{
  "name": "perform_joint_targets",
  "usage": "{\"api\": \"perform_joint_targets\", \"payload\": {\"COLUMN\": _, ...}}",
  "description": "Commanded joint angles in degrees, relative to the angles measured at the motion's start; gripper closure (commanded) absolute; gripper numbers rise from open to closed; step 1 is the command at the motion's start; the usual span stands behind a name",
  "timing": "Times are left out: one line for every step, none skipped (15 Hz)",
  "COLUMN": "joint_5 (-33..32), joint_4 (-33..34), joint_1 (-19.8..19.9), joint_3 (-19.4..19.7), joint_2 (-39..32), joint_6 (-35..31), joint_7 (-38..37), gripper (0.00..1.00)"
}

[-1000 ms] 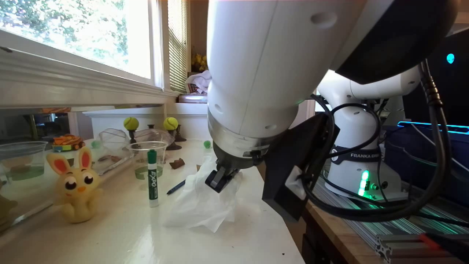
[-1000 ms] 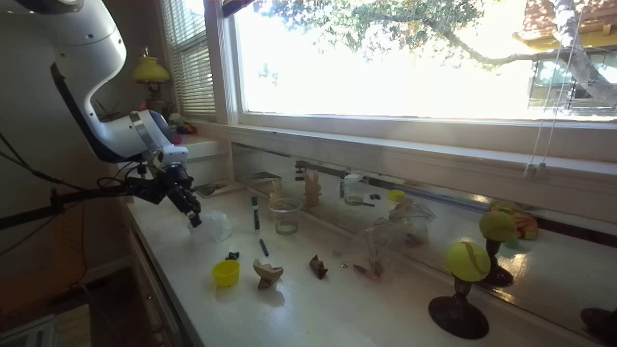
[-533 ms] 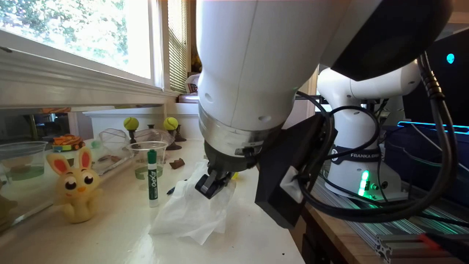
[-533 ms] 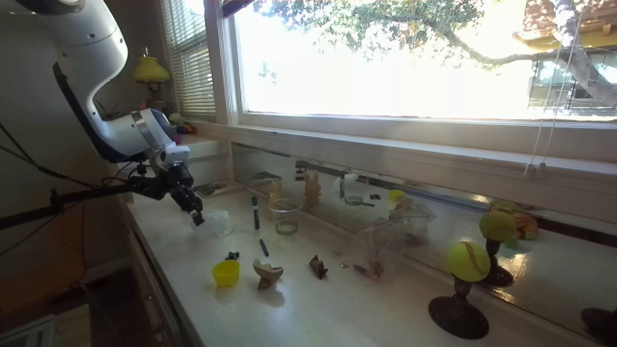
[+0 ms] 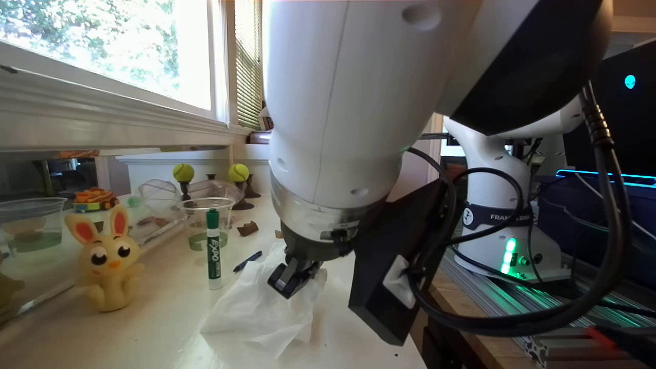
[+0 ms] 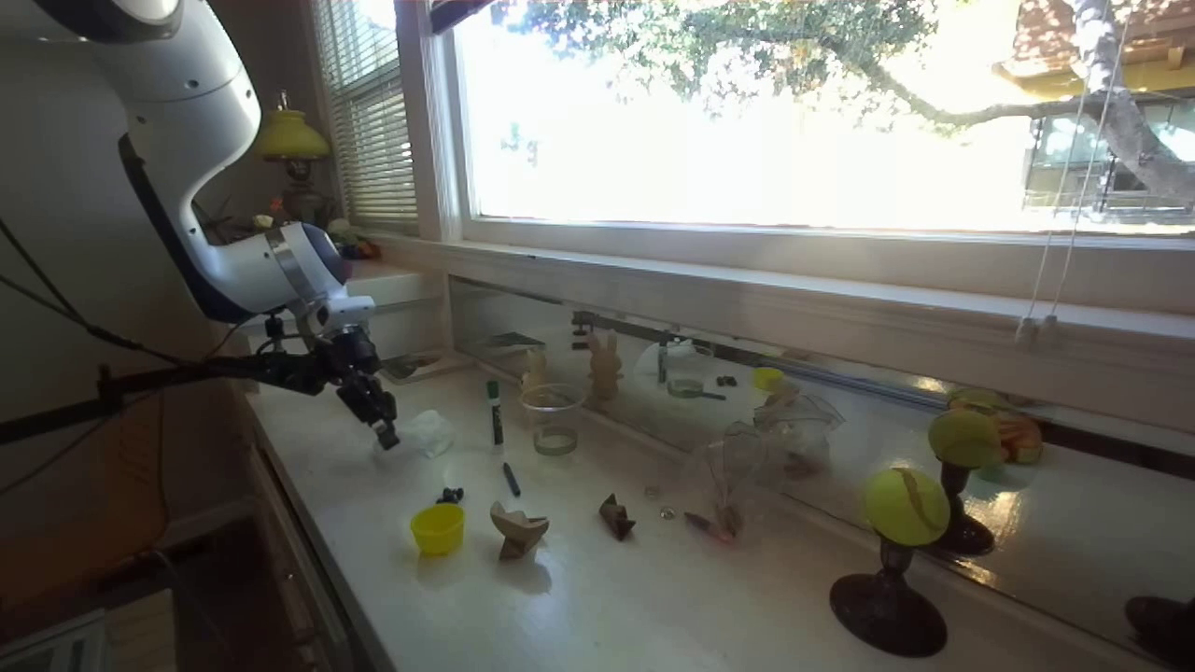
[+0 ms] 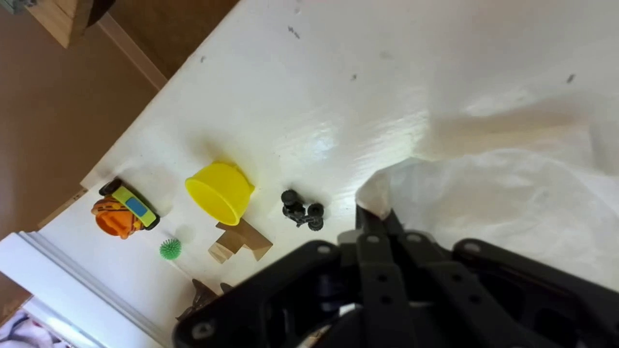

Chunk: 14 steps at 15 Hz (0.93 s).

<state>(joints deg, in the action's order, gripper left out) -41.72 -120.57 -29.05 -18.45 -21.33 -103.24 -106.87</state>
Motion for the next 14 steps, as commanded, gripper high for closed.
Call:
{"api": "perform_joint_targets", "payload": {"joint_5": -0.18, "joint_4": 0.79, "joint_1": -0.21, "joint_3": 0.65, "joint_2": -1.17, "joint_6": -1.77, "joint_7": -1.79, "gripper": 1.0}}
{"api": "perform_joint_targets", "payload": {"joint_5": -0.19, "joint_4": 0.76, "joint_1": -0.2, "joint_3": 0.77, "joint_2": -1.29, "joint_6": -2.15, "joint_7": -1.95, "gripper": 1.0}}
{"api": "perform_joint_targets", "payload": {"joint_5": -0.23, "joint_4": 0.73, "joint_1": -0.21, "joint_3": 0.91, "joint_2": -1.41, "joint_6": -2.49, "joint_7": -2.11, "gripper": 1.0}}
{"api": "perform_joint_targets", "payload": {"joint_5": -0.26, "joint_4": 0.71, "joint_1": -0.21, "joint_3": 1.06, "joint_2": -1.55, "joint_6": -2.88, "joint_7": -2.24, "gripper": 1.0}}
{"api": "perform_joint_targets", "payload": {"joint_5": -0.25, "joint_4": 0.71, "joint_1": -0.22, "joint_3": 1.19, "joint_2": -1.67, "joint_6": -3.2, "joint_7": -2.34, "gripper": 1.0}}
{"api": "perform_joint_targets", "payload": {"joint_5": -0.27, "joint_4": 0.68, "joint_1": -0.23, "joint_3": 1.32, "joint_2": -1.78, "joint_6": -3.43, "joint_7": -2.38, "gripper": 1.0}}
{"api": "perform_joint_targets", "payload": {"joint_5": -0.21, "joint_4": 0.69, "joint_1": -0.23, "joint_3": 1.41, "joint_2": -1.9, "joint_6": -3.63, "joint_7": -2.39, "gripper": 1.0}}
{"api": "perform_joint_targets", "payload": {"joint_5": -0.23, "joint_4": 0.71, "joint_1": -0.26, "joint_3": 1.51, "joint_2": -2.03, "joint_6": -3.74, "joint_7": -2.42, "gripper": 1.0}}
{"api": "perform_joint_targets", "payload": {"joint_5": -0.2, "joint_4": 0.69, "joint_1": -0.25, "joint_3": 1.59, "joint_2": -2.11, "joint_6": -3.9, "joint_7": -2.42, "gripper": 1.0}}
{"api": "perform_joint_targets", "payload": {"joint_5": -0.17, "joint_4": 0.68, "joint_1": -0.26, "joint_3": 1.65, "joint_2": -2.19, "joint_6": -4.0, "joint_7": -2.43, "gripper": 1.0}}
{"api": "perform_joint_targets", "payload": {"joint_5": -0.1, "joint_4": 0.67, "joint_1": -0.24, "joint_3": 1.68, "joint_2": -2.27, "joint_6": -4.17, "joint_7": -2.42, "gripper": 1.0}}
{"api": "perform_joint_targets", "payload": {"joint_5": -0.06, "joint_4": 0.66, "joint_1": -0.24, "joint_3": 1.73, "joint_2": -2.4, "joint_6": -4.28, "joint_7": -2.41, "gripper": 1.0}}
{"api": "perform_joint_targets", "payload": {"joint_5": -0.02, "joint_4": 0.66, "joint_1": -0.24, "joint_3": 1.76, "joint_2": -2.55, "joint_6": -4.42, "joint_7": -2.43, "gripper": 1.0}}
{"api": "perform_joint_targets", "payload": {"joint_5": -0.01, "joint_4": 0.63, "joint_1": -0.25, "joint_3": 1.79, "joint_2": -2.64, "joint_6": -4.63, "joint_7": -2.44, "gripper": 1.0}}
